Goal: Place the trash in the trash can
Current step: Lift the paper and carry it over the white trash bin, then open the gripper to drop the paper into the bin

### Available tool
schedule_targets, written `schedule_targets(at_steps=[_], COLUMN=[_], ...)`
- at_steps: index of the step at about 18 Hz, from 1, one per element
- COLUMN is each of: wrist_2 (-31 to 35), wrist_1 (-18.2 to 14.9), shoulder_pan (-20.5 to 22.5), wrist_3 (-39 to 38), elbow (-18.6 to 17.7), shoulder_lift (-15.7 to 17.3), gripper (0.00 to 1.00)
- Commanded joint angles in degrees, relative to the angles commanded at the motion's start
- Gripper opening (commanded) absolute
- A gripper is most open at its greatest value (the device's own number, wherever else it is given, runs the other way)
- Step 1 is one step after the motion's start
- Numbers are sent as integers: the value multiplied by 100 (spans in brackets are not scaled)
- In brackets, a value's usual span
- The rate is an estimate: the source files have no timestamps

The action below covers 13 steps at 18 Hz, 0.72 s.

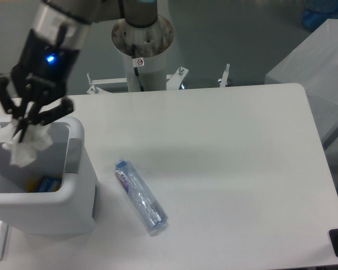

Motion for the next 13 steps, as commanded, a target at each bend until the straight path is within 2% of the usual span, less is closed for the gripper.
schedule_targets(at_steps=[1, 3, 5, 7, 8, 11, 13], wrist_2=[0, 9, 35, 87, 210, 544, 624], wrist_1=[9, 26, 26, 9, -9, -18, -35], shoulder_pan=[0, 0, 0, 0, 9, 52, 209], wrist_3=[9, 70, 184, 194, 133, 88, 88], elbow=[-18, -70, -158, -194, -185, -185, -194], shoulder_lift=[-18, -70, -79, -53, -27, 0, 17], gripper=[14, 30, 62, 80, 92, 99, 100])
